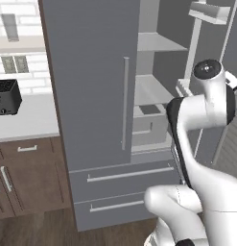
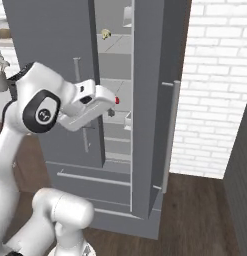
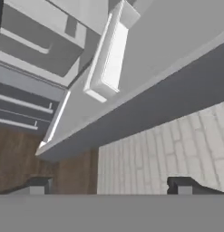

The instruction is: Take the strawberry from the fridge and place it on top of the pancake, located on the dining counter.

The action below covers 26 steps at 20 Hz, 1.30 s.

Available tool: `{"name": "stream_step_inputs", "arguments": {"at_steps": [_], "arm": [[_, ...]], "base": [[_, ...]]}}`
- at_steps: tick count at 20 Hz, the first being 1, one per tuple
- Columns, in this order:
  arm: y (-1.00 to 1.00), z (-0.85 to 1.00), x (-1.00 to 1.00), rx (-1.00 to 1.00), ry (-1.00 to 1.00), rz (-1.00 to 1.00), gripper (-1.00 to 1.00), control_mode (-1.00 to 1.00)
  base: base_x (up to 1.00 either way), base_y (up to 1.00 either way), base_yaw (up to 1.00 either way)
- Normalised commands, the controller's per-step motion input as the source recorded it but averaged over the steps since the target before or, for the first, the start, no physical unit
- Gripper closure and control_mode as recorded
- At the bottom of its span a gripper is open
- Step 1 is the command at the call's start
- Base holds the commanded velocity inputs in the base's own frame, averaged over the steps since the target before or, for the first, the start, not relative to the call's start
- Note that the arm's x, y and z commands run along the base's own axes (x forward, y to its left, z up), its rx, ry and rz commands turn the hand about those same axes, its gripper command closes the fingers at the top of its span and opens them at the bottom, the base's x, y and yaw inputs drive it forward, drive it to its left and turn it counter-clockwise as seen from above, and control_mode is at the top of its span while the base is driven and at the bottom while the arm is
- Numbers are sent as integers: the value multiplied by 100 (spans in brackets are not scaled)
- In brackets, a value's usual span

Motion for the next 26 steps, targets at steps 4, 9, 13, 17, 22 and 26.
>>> {"name": "stream_step_inputs", "arguments": {"at_steps": [4,9,13,17,22,26], "arm": [[56,-23,32,-40,30,-2,-100,-100],[-15,-63,75,-6,4,-1,-100,-100],[-29,-32,99,-1,15,0,-100,-100],[-16,-5,54,-3,4,0,-100,-100],[-34,-20,13,-1,2,-1,-100,-100],[-47,-30,2,0,3,-2,-100,-100]], "base": [[0,0,0],[0,0,0],[0,0,0],[0,0,0],[0,0,0],[0,0,0]]}}
